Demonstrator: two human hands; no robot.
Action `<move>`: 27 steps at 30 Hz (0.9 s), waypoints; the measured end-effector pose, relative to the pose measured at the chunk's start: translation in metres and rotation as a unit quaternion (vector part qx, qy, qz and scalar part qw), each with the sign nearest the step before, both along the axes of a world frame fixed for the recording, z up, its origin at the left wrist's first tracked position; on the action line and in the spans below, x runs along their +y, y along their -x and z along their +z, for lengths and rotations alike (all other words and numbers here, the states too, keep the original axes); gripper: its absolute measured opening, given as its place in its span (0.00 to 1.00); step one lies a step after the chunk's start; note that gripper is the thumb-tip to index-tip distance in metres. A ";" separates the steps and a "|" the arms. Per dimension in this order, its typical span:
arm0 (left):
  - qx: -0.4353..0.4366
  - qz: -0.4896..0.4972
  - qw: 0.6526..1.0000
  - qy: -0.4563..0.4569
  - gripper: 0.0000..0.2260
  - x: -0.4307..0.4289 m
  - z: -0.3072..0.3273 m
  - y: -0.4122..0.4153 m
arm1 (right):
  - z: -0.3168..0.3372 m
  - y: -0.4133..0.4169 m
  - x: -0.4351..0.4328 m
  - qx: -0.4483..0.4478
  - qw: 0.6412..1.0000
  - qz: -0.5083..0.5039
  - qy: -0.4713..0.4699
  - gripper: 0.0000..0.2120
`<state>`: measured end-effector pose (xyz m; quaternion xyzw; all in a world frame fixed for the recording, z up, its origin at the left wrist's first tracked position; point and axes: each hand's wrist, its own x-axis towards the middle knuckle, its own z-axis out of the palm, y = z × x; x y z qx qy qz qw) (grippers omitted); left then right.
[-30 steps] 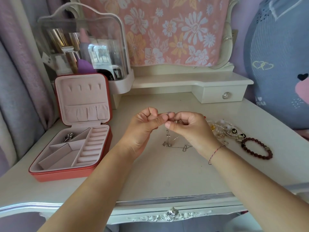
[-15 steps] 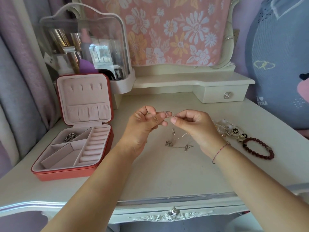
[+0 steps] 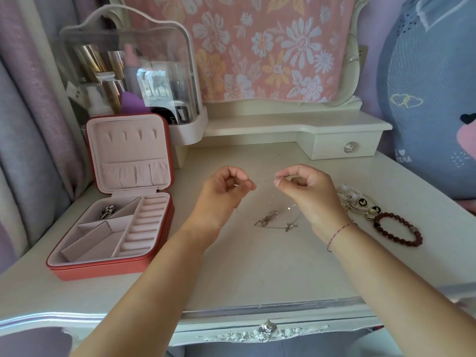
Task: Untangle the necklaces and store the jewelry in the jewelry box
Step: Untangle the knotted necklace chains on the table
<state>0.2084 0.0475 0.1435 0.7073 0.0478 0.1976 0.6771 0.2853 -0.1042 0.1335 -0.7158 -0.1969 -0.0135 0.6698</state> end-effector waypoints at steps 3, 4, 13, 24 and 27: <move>0.014 0.008 0.999 -0.034 0.09 -0.001 0.000 0.001 | 0.002 0.001 0.000 -0.005 1.000 -0.015 -0.006 0.06; 0.022 0.013 0.998 -0.052 0.10 0.000 0.000 0.001 | 0.003 0.002 0.000 -0.002 1.000 -0.018 -0.013 0.06; 0.035 0.121 0.992 -0.008 0.08 0.006 0.000 -0.003 | 0.012 0.000 -0.005 0.107 0.989 -0.013 -0.099 0.13; -0.024 -0.006 0.985 0.171 0.22 0.013 0.006 0.000 | 0.013 -0.006 -0.013 0.139 0.979 0.076 -0.125 0.11; -0.049 -0.013 0.981 0.188 0.20 0.013 0.007 0.001 | 0.015 -0.008 -0.018 0.104 0.979 0.104 -0.138 0.10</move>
